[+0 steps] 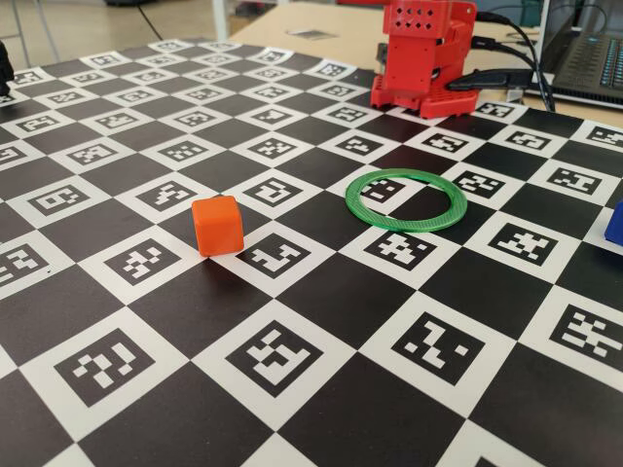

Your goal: Grab the red cube then put it in the green circle then put the blue cube on top and finally the orange cube on top

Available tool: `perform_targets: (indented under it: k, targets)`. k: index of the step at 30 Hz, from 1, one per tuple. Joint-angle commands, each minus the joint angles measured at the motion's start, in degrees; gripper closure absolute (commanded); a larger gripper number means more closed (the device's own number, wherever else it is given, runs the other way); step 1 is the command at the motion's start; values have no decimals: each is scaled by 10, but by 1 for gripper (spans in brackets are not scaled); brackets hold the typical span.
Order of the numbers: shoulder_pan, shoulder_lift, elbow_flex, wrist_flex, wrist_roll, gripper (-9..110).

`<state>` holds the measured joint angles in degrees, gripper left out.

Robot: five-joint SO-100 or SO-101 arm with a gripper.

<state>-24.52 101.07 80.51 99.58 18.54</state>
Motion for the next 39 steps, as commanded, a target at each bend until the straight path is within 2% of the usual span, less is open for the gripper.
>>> perform_targets:
  k: [1,7,26,39]
  targets:
    - [-34,8,-43,9,16,99]
    - [-30,6,10,-27,18,99]
    - [-47,4,246,-250,65,100]
    - [-86,-62,303,-352,89,101]
